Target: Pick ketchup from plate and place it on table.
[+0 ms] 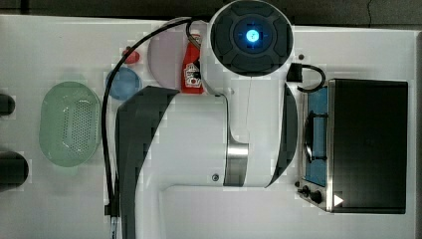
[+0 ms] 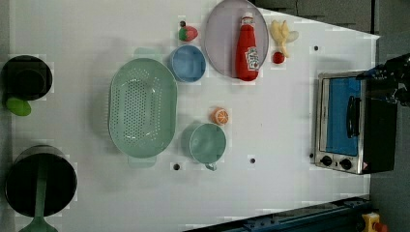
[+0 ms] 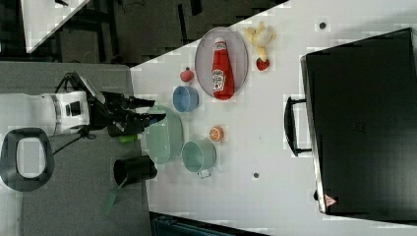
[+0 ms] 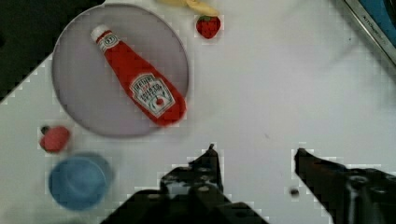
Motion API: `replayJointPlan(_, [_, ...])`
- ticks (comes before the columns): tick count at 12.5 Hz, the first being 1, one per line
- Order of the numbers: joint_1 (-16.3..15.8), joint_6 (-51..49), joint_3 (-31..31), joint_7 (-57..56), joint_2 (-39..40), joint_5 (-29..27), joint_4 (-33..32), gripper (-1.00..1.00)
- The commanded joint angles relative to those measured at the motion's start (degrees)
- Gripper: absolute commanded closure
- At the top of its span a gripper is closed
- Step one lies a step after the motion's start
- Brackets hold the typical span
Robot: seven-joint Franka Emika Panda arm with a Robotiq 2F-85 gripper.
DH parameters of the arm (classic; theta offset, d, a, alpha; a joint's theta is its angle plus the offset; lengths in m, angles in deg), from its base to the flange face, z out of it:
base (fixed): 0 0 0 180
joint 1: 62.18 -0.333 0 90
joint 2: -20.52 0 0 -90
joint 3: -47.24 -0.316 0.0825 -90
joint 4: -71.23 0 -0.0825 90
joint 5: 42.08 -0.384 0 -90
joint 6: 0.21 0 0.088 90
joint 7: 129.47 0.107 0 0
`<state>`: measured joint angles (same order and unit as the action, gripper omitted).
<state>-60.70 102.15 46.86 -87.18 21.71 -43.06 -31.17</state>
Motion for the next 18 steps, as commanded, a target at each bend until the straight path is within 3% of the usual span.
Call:
replayJointPlan(1, [5.25,-9.43,-4.33,3.81,-12.33,-0.37,-3.87,-0.60])
replayJointPlan(3, [5.25,-9.42,-4.34,3.80,-12.33,-0.37,-3.89,-1.00])
replayJointPlan(9, [5.02,-6.76,-5.10,-3.98,-9.25,-0.38,-3.86,-1.00])
replayJointPlan(14, [4.41,-2.05,-5.42,-15.45,-2.27,-0.37,-3.72,-1.00])
replayJointPlan(18, [3.77,2.56,-6.62,-17.36,4.68,-0.34,-3.25,-1.00])
